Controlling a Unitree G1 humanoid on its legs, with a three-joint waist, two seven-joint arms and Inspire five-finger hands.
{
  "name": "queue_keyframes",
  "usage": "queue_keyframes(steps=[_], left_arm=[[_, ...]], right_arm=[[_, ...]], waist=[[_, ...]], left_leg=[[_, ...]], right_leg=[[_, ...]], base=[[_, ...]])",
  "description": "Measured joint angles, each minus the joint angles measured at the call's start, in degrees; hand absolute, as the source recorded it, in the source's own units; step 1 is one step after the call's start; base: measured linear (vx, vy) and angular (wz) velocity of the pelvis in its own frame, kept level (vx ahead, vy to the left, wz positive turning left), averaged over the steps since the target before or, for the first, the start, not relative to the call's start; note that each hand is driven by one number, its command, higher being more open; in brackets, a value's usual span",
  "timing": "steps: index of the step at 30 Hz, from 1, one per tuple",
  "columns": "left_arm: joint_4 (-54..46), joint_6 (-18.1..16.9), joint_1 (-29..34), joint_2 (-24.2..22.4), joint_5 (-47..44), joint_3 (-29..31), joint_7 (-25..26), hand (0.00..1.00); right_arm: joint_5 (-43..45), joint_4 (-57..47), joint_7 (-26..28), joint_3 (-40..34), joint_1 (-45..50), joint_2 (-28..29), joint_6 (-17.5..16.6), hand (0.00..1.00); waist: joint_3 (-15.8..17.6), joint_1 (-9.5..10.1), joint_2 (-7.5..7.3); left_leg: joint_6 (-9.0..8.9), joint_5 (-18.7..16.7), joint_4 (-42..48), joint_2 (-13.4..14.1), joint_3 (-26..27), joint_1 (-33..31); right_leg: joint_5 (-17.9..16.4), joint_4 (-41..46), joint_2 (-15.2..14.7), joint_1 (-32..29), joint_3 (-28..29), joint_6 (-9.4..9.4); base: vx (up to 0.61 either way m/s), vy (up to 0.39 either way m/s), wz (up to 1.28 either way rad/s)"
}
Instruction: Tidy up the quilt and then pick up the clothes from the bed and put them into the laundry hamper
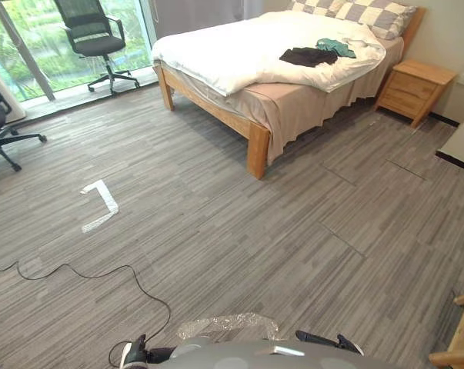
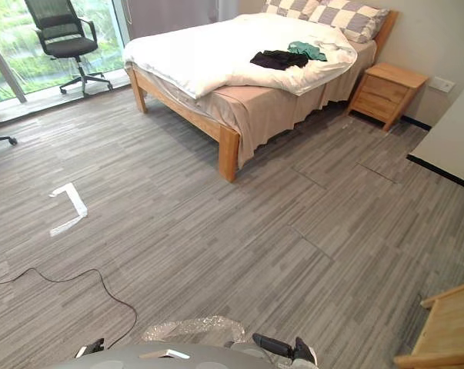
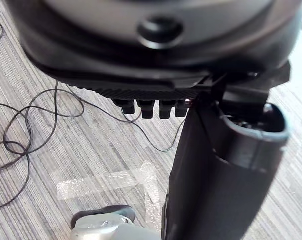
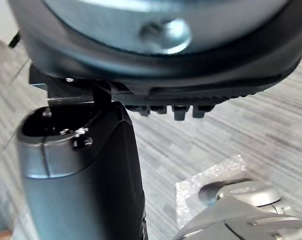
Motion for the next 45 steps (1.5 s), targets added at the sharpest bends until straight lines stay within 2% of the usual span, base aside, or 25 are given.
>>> queue_keyframes(steps=[3, 8, 16, 20, 23, 24, 25, 26, 27, 28, 29, 30, 31, 33, 35, 36, 37, 38, 39, 40, 41, 42, 43, 44, 45], left_arm=[[2.6, -0.1, -0.7, -0.2, 0.0, 0.7, 0.0, 1.0], [3.7, -1.0, -1.3, -0.5, 0.0, 0.6, -1.5, 1.0], [3.8, -0.9, -1.9, 0.0, 0.2, 0.2, -1.5, 1.0], [3.8, -0.9, -1.8, -0.3, 0.0, 1.1, -1.5, 1.0], [3.7, -1.0, -1.6, -1.0, -0.5, 6.8, -1.5, 1.0], [3.7, -1.1, -1.3, -1.7, -1.2, 11.1, -1.7, 1.0], [3.5, -1.3, -1.6, -1.8, -2.3, 13.1, -1.7, 1.0], [2.8, -1.3, -2.7, -1.9, -3.0, 16.2, -1.8, 1.0], [2.1, -1.5, -3.0, -2.4, -4.5, 17.6, -1.8, 1.0], [2.0, -1.7, -3.1, -3.0, -5.0, 18.5, -1.8, 1.0], [2.1, -2.2, -3.5, -4.1, -6.5, 18.9, -1.7, 1.0], [2.1, -2.2, -3.5, -5.1, -7.1, 17.9, -1.7, 1.0], [2.1, -2.2, -3.5, -5.3, -7.4, 17.5, -1.8, 1.0], [2.6, -2.1, -3.4, -5.1, -7.6, 15.0, -2.6, 1.0], [2.6, -2.2, -3.4, -5.1, -7.5, 13.1, -2.5, 1.0], [2.7, -2.2, -3.4, -5.4, -7.5, 13.1, -2.5, 1.0], [3.1, -2.2, -3.1, -4.7, -7.5, 13.2, -2.6, 1.0], [3.1, -2.2, -3.0, -4.3, -7.5, 13.2, -2.7, 1.0], [3.1, -2.3, -2.7, -3.4, -7.4, 13.2, -2.7, 1.0], [3.5, -2.2, -3.2, -2.8, -7.0, 13.1, -2.5, 1.0], [3.7, -2.1, -3.5, -2.4, -7.0, 13.1, -2.4, 1.0], [3.9, -1.8, -3.5, -1.8, -6.6, 12.7, -2.4, 1.0], [4.1, -1.2, -3.5, -1.5, -6.5, 11.5, -2.4, 1.0], [4.2, -0.7, -3.7, -1.0, -6.5, 9.6, -2.3, 1.0], [4.3, -0.6, -3.6, -0.8, -6.5, 9.0, -2.2, 1.0]], right_arm=[[0.1, 1.3, -0.1, -3.8, 0.0, 1.0, -0.1, 1.0], [0.0, 2.2, -0.2, -4.6, 0.0, 1.2, -0.2, 1.0], [0.1, 2.1, -0.1, -5.9, -0.4, 1.8, -0.2, 1.0], [0.1, 2.1, 0.1, -6.7, -0.5, 1.8, -0.2, 1.0], [0.1, 2.1, 0.2, -8.0, -0.4, 2.0, -0.1, 1.0], [0.1, 1.6, 0.2, -8.7, 0.0, 1.9, -0.1, 1.0], [0.1, 1.5, 0.2, -8.9, -0.1, 2.1, -0.2, 1.0], [0.1, 1.6, 0.1, -9.1, 0.0, 2.5, 0.0, 1.0], [0.1, 1.6, 0.1, -9.1, 1.0, 2.5, 0.1, 1.0], [0.1, 1.5, 0.0, -9.1, 0.6, 2.5, 0.1, 1.0], [0.1, 1.5, 0.0, -9.8, 0.4, 2.2, 0.1, 1.0], [0.1, 1.7, 0.1, -10.7, -0.2, 1.8, 0.1, 1.0], [0.1, 1.9, 0.1, -11.0, -0.6, 1.6, 0.1, 1.0], [0.1, 2.3, 0.1, -11.3, -1.4, 1.3, 0.1, 1.0], [0.1, 2.2, 0.1, -12.7, -1.9, 1.2, 0.1, 1.0], [0.1, 2.1, 0.1, -13.6, -1.7, 1.1, 0.0, 1.0], [0.1, 2.3, -0.1, -13.8, -1.0, 1.8, 0.1, 1.0], [0.0, 2.3, -0.1, -14.2, -1.0, 2.3, 0.1, 1.0], [0.1, 2.3, 0.1, -15.6, -1.1, 3.1, 0.0, 1.0], [0.1, 2.3, 0.3, -15.9, -1.1, 3.8, -0.1, 1.0], [0.1, 2.3, 0.2, -16.2, -1.1, 4.1, -0.2, 1.0], [0.1, 2.1, 0.2, -16.9, -1.2, 4.6, -0.2, 1.0], [0.2, 2.2, 0.2, -17.1, -1.0, 4.8, -0.1, 1.0], [0.7, 2.0, 0.2, -16.9, -0.7, 4.8, -0.1, 1.0], [0.8, 1.9, 0.1, -16.9, -0.7, 4.8, -0.1, 1.0]], waist=[[1.0, -0.07, -0.49], [1.6, -0.13, -0.54], [2.7, -0.17, -1.08], [2.8, -0.14, -0.82], [3.7, -0.04, -0.01], [4.0, 0.01, 0.73], [4.3, -0.16, 0.68], [4.7, -0.19, 0.14], [5.3, 0.14, 0.0], [5.8, 0.33, -0.5], [6.0, 0.4, -0.07], [6.6, 0.34, 0.73], [6.8, 0.37, 1.01], [7.1, 0.32, 1.34], [7.5, 0.45, 2.21], [7.6, 0.68, 2.96], [7.3, 1.57, 1.91], [6.8, 1.9, 1.35], [6.0, 1.98, -0.58], [5.6, 1.91, -1.56], [5.6, 1.42, -1.98], [5.8, 1.29, -2.66], [5.8, 1.11, -2.78], [6.0, 0.44, -2.49], [6.1, -0.07, -2.2]], left_leg=[[0.21, 2.2, -5.4, -1.2, 0.8, 3.8], [0.95, 5.0, -12.2, -2.1, 0.1, 8.9], [0.46, 4.7, -12.5, -2.3, 0.5, 8.8], [-0.6, 2.9, -11.9, -1.4, 3.7, 8.6], [-2.93, -5.2, 0.5, 2.2, 8.3, 5.0], [-5.74, -8.9, 9.7, 5.5, 10.7, 2.7], [-6.44, -9.5, 14.7, 6.8, 11.5, 0.9], [-5.54, -7.7, 26.8, 9.4, 12.1, -4.4], [-5.2, -3.4, 36.1, 11.4, 12.0, -8.5], [-5.03, -2.4, 40.0, 12.2, 12.1, -10.6], [-5.59, -4.6, 41.8, 11.8, 11.3, -12.5], [-5.38, -6.7, 38.5, 10.6, 10.5, -13.5], [-5.4, -7.1, 35.7, 9.7, 10.1, -13.9], [-5.59, -5.8, 22.4, 6.6, 7.6, -15.2], [-6.36, 0.9, 2.6, 4.8, 3.9, -15.5], [-6.26, 3.0, -1.8, 5.1, 0.5, -16.6], [-4.51, 7.6, 1.9, 4.1, -0.3, -17.3], [-3.89, 8.1, 3.0, 3.4, 0.0, -17.3], [-3.46, 8.0, 4.7, 2.3, 1.0, -17.6], [-1.77, 6.1, 5.2, 1.7, 2.1, -16.7], [-1.41, 5.3, 5.0, 1.3, 2.6, -15.4], [-0.93, 3.5, 4.1, 0.7, 3.7, -11.8], [-0.78, 1.9, 3.6, 0.5, 4.0, -8.8], [-0.68, -0.1, 2.9, 0.6, 4.3, -4.7], [-0.68, -0.7, 2.7, 0.8, 4.3, -2.9]], right_leg=[[3.3, -3.0, -1.4, 2.4, -1.9, 0.57], [3.3, -5.3, -1.8, 5.6, -3.5, 0.49], [2.8, -5.6, -2.1, 5.5, -3.8, 0.73], [2.1, -4.7, -1.1, 4.0, -0.9, 0.25], [-0.2, -0.8, 0.7, 2.9, 1.2, -2.15], [-1.7, 1.4, 2.0, 2.7, 1.5, -3.0], [-2.6, 2.1, 2.4, 2.6, 1.9, -3.23], [-3.8, 3.5, 2.5, 1.9, 2.1, -4.05], [-4.8, 4.5, 2.4, 2.2, 3.0, -4.65], [-5.1, 4.7, 2.4, 2.5, 3.7, -5.06], [-5.5, 4.6, 2.3, 3.8, 5.1, -5.7], [-5.8, 4.4, 1.8, 4.3, 6.4, -5.86], [-6.0, 4.4, 1.5, 4.4, 7.3, -5.91], [-6.7, 4.0, 0.4, 4.3, 9.4, -5.47], [-8.5, 3.3, 0.2, 4.5, 12.1, -4.96], [-10.8, 3.5, 0.7, 5.4, 14.0, -4.2], [-14.0, 5.0, -0.5, 5.9, 16.3, -4.14], [-15.2, 5.9, -1.4, 5.7, 17.0, -4.25], [-16.0, 10.2, -2.2, 4.6, 17.8, -3.51], [-15.8, 18.8, -2.2, 0.9, 17.9, -2.29], [-15.1, 23.3, -2.3, -0.7, 17.9, 0.07], [-12.8, 32.2, -2.4, -3.2, 17.8, 9.06], [-9.7, 38.7, -2.4, -4.7, 17.2, 13.99], [-7.8, 47.8, -3.6, -7.1, 13.6, 13.69], [-7.8, 51.8, -4.7, -8.6, 10.3, 13.26]], base=[[0.08, 0.071, -0.09], [0.14, 0.064, 0.1], [0.01, -0.003, 0.0], [-0.05, -0.04, -0.4], [0.02, -0.096, -0.79], [0.06, -0.113, -0.58], [0.05, -0.141, -0.44], [0.04, -0.134, -0.21], [0.06, -0.141, -0.24], [0.14, -0.101, -0.4], [0.19, -0.023, -0.46], [0.2, 0.014, -0.53], [0.21, 0.057, -0.63], [0.2, 0.072, -0.6], [0.39, 0.21, -0.75], [0.66, 0.389, -0.98], [0.67, 0.379, -0.93], [0.43, 0.232, -0.85], [0.57, 0.205, -0.68], [0.56, 0.187, -0.52], [0.64, 0.199, -0.41], [0.37, 0.134, -0.29], [0.54, 0.178, -0.32], [0.44, 0.129, -0.15], [0.54, 0.11, -0.09]])
